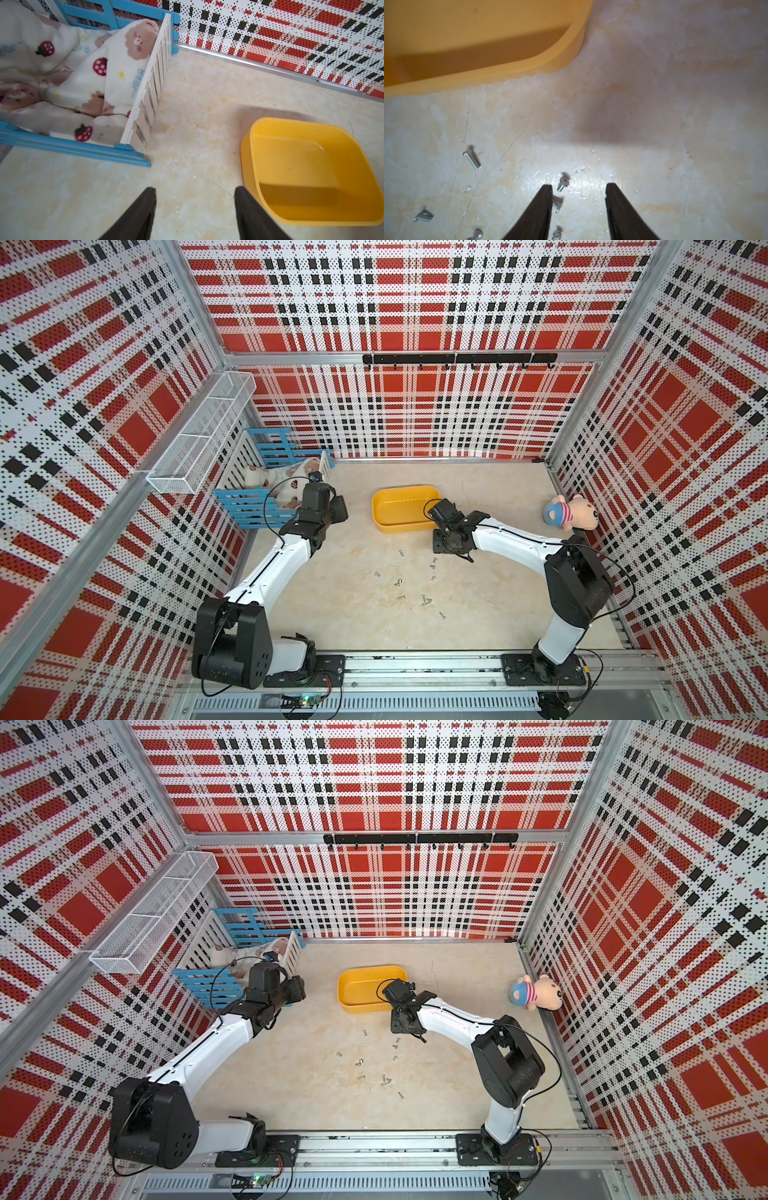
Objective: Put the screws on the desktop into the storage box
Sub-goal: Pick up the screw from the center of the board.
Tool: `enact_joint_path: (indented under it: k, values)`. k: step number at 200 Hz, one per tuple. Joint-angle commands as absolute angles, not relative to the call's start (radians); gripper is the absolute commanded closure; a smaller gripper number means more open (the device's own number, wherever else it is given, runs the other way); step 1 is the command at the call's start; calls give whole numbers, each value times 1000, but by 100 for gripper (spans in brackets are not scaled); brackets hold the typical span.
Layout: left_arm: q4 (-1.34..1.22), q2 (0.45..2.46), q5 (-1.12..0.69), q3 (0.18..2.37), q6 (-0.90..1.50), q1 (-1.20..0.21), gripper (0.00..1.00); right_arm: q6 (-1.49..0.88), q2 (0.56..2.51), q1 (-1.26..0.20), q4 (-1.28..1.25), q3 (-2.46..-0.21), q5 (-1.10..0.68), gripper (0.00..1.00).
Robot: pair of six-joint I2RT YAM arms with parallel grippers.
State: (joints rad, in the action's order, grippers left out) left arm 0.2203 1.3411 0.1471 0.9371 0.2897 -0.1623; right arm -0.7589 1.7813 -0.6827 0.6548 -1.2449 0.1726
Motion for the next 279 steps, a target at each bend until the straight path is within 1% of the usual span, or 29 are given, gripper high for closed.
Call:
enact_joint_path:
  k: [1,14,36,89,149,204,241,279]
  values:
    - [244,1353,162,938,290,-158,35,-800,1810,-688,685,-1262,172,57]
    - [245,1353,167,939,290,-158,35,-820,1823,-693,682,-1259,171,61]
    - [249,1355,170,938,290,-158,35,-860,1837,-704,674,-1252,177,58]
    - [258,1358,179,942,288,-164,35,-918,1878,-727,663,-1266,171,57]
    - [263,1362,183,943,287,-171,35,-942,1898,-736,658,-1255,174,61]
    - [267,1363,192,944,285,-179,35,-951,1934,-753,649,-1263,163,63]
    - [268,1363,193,944,285,-179,35,-950,1944,-758,647,-1264,164,69]
    - [270,1362,195,943,284,-181,35,-947,1938,-758,649,-1256,166,78]
